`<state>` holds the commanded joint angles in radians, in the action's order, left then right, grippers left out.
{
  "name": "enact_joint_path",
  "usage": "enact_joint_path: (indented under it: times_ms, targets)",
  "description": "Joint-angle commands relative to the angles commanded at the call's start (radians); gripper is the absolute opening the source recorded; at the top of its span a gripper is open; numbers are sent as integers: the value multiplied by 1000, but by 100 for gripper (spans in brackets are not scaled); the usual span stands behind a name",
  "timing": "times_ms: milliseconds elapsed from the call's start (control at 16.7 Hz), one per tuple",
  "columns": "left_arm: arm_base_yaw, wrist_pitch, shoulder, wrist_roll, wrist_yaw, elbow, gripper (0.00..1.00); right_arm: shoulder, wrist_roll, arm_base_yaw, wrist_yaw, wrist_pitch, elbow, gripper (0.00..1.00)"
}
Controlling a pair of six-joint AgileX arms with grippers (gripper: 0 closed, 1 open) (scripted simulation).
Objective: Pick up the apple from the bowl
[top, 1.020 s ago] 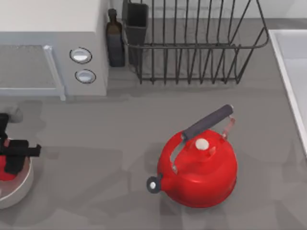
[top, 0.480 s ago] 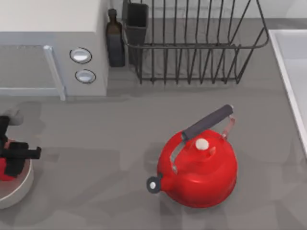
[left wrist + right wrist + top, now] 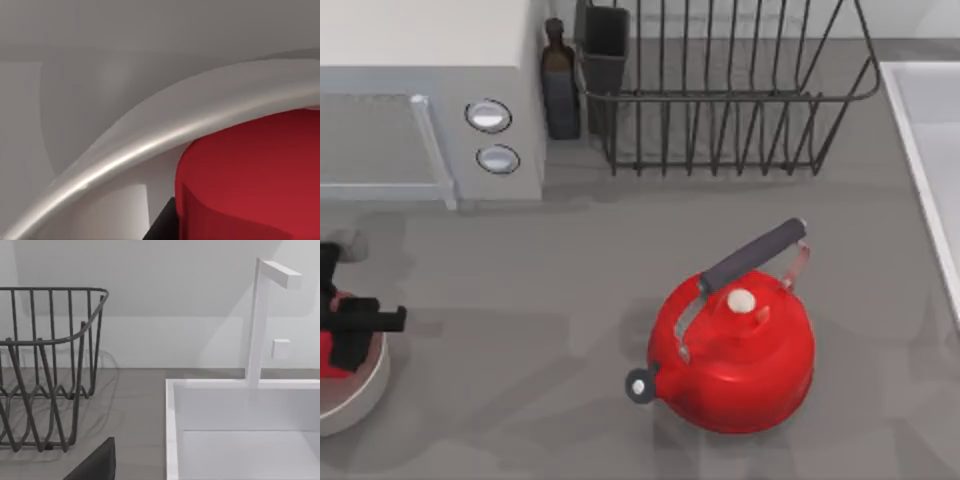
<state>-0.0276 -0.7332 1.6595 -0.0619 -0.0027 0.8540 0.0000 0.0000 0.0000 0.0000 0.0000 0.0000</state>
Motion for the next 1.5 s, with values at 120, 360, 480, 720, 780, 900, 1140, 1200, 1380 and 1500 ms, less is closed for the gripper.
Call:
enact_joint_path:
  times_ms: [120, 360, 480, 720, 780, 900, 1140, 1200, 1380, 1500]
  targets:
    - [0, -14, 2, 0, 0, 13, 0, 0, 0, 0, 0, 0, 0, 100]
    - [2, -168, 12, 2, 0, 167, 0, 0, 0, 0, 0, 0, 0, 100]
    - [4, -309, 13, 4, 0, 303, 0, 0, 0, 0, 0, 0, 0, 100]
    - [8, -656, 1, 8, 0, 622, 0, 0, 0, 0, 0, 0, 0, 100]
    - [9, -737, -5, 9, 0, 697, 0, 0, 0, 0, 0, 0, 0, 100]
    - [11, -873, -19, 12, 0, 826, 0, 0, 0, 0, 0, 0, 0, 100]
    - [14, -1019, -45, 15, -1, 971, 0, 0, 0, 0, 0, 0, 0, 100]
    - [14, -1030, -48, 15, -1, 981, 0, 0, 0, 0, 0, 0, 0, 100]
    - [14, -1031, -48, 15, -1, 982, 0, 0, 0, 0, 0, 0, 0, 100]
    - [12, -1027, -44, 16, -1, 979, 0, 0, 0, 0, 0, 0, 0, 100]
